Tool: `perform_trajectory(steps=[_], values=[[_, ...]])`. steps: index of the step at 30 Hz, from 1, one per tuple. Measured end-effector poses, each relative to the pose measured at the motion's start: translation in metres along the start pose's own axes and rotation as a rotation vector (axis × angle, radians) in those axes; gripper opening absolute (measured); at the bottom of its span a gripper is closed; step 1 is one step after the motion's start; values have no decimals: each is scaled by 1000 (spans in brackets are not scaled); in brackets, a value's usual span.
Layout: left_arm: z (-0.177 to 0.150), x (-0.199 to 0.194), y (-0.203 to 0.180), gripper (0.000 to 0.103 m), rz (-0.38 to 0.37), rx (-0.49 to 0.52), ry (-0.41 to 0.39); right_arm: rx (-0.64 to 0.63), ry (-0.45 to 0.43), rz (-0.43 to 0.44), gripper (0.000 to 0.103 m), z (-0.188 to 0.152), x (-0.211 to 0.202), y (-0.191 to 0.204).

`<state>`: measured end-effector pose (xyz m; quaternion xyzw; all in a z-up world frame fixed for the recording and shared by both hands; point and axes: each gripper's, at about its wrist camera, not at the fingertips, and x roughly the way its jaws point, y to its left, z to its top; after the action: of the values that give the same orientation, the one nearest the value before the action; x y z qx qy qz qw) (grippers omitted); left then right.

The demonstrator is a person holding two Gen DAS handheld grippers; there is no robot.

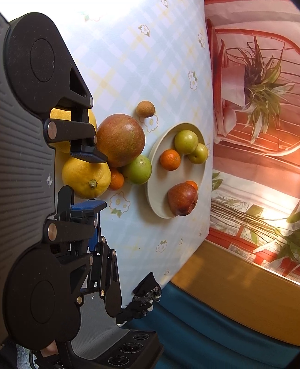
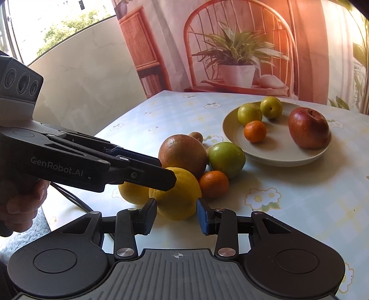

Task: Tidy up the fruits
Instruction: 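Lift the yellow lemon with the left gripper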

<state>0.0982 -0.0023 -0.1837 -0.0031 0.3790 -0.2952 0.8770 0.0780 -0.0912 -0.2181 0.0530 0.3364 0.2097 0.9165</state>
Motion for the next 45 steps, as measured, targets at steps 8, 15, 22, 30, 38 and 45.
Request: perform_trajectory(steps=[8, 15, 22, 30, 38, 45], values=[[1, 5, 5, 38, 6, -9, 13, -26, 2, -20, 40, -2, -1, 3], [4, 8, 7, 38, 8, -47, 12, -62, 23, -34, 44, -3, 8, 7], [4, 9, 7, 37, 6, -62, 8, -81, 42, -17, 47, -1, 22, 7], [2, 9, 6, 37, 8, -66, -2, -65, 30, -12, 49, -4, 30, 5], [8, 3, 3, 33, 5, -69, -28, -45, 10, -32, 48, -1, 18, 7], [18, 7, 4, 33, -10, -97, -40, -47, -13, -70, 47, 12, 4, 2]])
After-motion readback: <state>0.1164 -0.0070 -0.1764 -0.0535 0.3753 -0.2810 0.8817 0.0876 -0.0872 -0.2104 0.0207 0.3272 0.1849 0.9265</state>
